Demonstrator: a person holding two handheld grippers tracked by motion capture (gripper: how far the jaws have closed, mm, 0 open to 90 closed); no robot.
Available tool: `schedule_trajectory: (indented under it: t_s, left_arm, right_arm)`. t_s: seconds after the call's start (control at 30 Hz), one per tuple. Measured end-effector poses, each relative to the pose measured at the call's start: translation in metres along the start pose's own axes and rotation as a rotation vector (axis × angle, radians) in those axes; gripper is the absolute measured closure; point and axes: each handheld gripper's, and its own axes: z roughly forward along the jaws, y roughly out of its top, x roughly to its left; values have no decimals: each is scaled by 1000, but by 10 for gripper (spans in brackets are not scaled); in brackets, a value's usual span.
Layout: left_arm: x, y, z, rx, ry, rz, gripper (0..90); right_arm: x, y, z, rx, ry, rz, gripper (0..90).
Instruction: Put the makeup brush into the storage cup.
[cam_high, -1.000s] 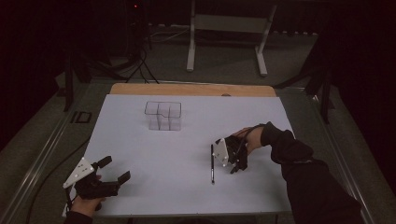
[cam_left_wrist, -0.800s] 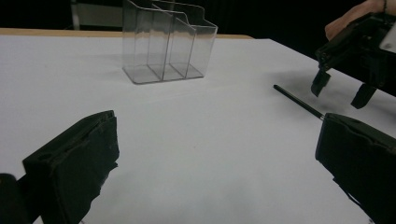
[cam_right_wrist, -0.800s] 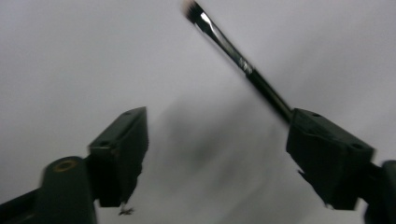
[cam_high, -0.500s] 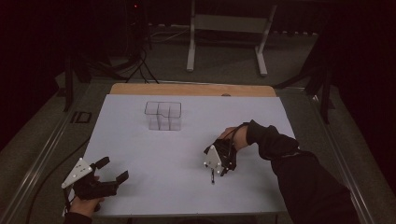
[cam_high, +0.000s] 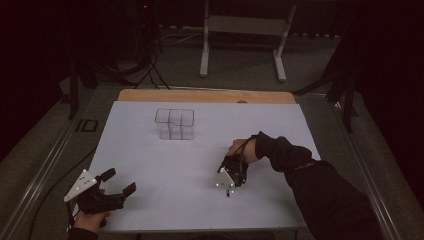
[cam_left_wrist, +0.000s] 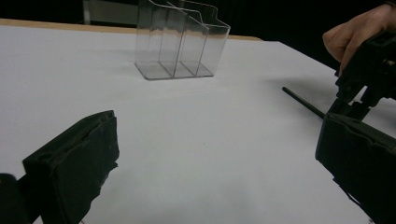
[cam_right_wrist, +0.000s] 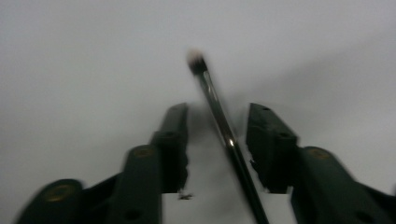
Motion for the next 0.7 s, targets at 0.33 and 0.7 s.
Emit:
schedule_trajectory:
  t_s: [0.33,0.7]
  left_arm:
    - [0,0,1,3,-8,-2,8]
    - [-1,0,1,7,-14,-3,8]
  right_arm:
    - [2,7,4,80,-2,-39,755]
    - [-8,14,-11,147,-49,115,836]
